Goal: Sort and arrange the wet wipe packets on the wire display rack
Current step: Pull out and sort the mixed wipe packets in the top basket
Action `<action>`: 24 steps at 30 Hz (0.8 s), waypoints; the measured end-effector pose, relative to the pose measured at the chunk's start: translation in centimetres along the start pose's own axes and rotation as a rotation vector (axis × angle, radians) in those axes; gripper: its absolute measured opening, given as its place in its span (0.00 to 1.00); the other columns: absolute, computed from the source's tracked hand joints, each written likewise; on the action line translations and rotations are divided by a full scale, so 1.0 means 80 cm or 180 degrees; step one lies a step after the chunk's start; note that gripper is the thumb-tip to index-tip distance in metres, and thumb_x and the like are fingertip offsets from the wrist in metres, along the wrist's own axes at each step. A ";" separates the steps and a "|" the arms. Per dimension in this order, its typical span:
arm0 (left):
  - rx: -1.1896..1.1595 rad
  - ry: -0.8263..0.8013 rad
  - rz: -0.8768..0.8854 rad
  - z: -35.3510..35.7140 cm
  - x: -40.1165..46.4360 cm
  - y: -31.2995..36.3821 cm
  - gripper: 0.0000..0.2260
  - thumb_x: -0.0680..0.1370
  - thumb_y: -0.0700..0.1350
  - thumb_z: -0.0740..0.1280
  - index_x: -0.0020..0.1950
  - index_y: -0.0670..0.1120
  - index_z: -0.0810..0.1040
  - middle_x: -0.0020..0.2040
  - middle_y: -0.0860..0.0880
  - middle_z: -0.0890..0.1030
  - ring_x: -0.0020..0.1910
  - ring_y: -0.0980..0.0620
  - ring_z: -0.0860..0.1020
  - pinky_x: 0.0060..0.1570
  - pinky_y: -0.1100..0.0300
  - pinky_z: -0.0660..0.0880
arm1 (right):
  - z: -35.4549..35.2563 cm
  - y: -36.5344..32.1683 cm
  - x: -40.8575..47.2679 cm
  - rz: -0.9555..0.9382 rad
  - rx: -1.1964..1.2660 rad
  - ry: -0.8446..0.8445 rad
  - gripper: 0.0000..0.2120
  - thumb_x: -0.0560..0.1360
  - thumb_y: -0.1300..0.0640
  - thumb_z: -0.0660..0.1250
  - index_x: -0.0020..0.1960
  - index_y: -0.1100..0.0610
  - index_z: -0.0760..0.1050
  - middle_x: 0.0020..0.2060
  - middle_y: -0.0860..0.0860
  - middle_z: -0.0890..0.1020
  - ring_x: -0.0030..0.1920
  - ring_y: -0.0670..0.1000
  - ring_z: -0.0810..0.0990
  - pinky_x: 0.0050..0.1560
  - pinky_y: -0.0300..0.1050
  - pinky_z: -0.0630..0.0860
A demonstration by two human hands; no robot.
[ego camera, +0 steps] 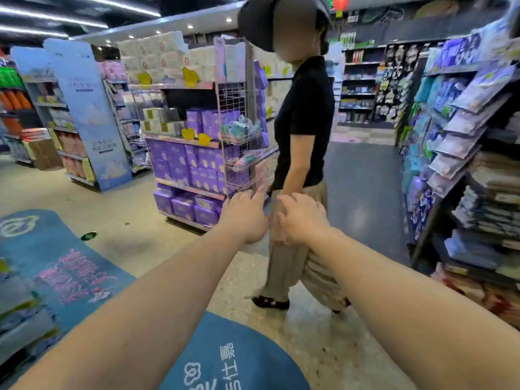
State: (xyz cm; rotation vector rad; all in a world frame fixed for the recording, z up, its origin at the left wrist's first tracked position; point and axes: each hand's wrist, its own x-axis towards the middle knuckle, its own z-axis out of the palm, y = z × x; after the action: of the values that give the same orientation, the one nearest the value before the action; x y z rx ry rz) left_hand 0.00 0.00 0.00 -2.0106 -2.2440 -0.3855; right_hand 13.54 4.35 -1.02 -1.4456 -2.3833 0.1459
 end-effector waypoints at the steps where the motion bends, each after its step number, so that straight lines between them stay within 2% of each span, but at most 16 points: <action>1: 0.0029 -0.0036 0.0044 0.004 0.012 0.000 0.24 0.76 0.55 0.60 0.70 0.48 0.64 0.67 0.43 0.71 0.67 0.40 0.68 0.64 0.44 0.66 | 0.001 0.004 0.008 0.0033 -0.0044 -0.0007 0.22 0.79 0.48 0.55 0.72 0.47 0.63 0.69 0.53 0.69 0.70 0.57 0.65 0.69 0.60 0.59; 9: -0.0010 -0.0154 0.0347 0.084 0.165 0.018 0.24 0.76 0.55 0.61 0.69 0.48 0.65 0.67 0.44 0.71 0.68 0.42 0.68 0.66 0.46 0.65 | 0.035 0.101 0.125 0.0382 -0.0291 -0.0081 0.22 0.79 0.48 0.54 0.73 0.48 0.62 0.70 0.54 0.68 0.71 0.57 0.64 0.69 0.56 0.59; 14: -0.0033 -0.0299 0.0317 0.139 0.304 0.034 0.30 0.77 0.58 0.60 0.76 0.50 0.58 0.70 0.45 0.68 0.70 0.43 0.65 0.68 0.45 0.64 | 0.055 0.181 0.245 0.0445 -0.0235 -0.0177 0.23 0.80 0.46 0.54 0.74 0.47 0.60 0.71 0.54 0.67 0.72 0.57 0.62 0.71 0.57 0.57; 20: -0.0097 -0.0295 -0.0007 0.168 0.472 0.020 0.25 0.76 0.56 0.61 0.71 0.48 0.64 0.69 0.44 0.70 0.69 0.41 0.67 0.66 0.45 0.65 | 0.068 0.236 0.424 0.0161 -0.0302 -0.0342 0.23 0.80 0.46 0.53 0.74 0.47 0.60 0.72 0.54 0.67 0.72 0.57 0.62 0.72 0.58 0.57; 24: -0.0106 -0.0298 -0.0133 0.189 0.558 -0.009 0.26 0.76 0.57 0.62 0.71 0.48 0.64 0.70 0.45 0.70 0.69 0.42 0.67 0.67 0.45 0.65 | 0.094 0.253 0.528 -0.0019 -0.0291 -0.0524 0.23 0.80 0.46 0.54 0.74 0.47 0.60 0.73 0.54 0.66 0.73 0.57 0.62 0.72 0.58 0.57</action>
State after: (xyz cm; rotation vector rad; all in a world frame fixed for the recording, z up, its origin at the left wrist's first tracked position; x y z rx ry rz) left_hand -4.69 46.73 -3.72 -2.0419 -2.3530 -0.3417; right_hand 10.26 51.62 -3.21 -1.5212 -2.5559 0.1622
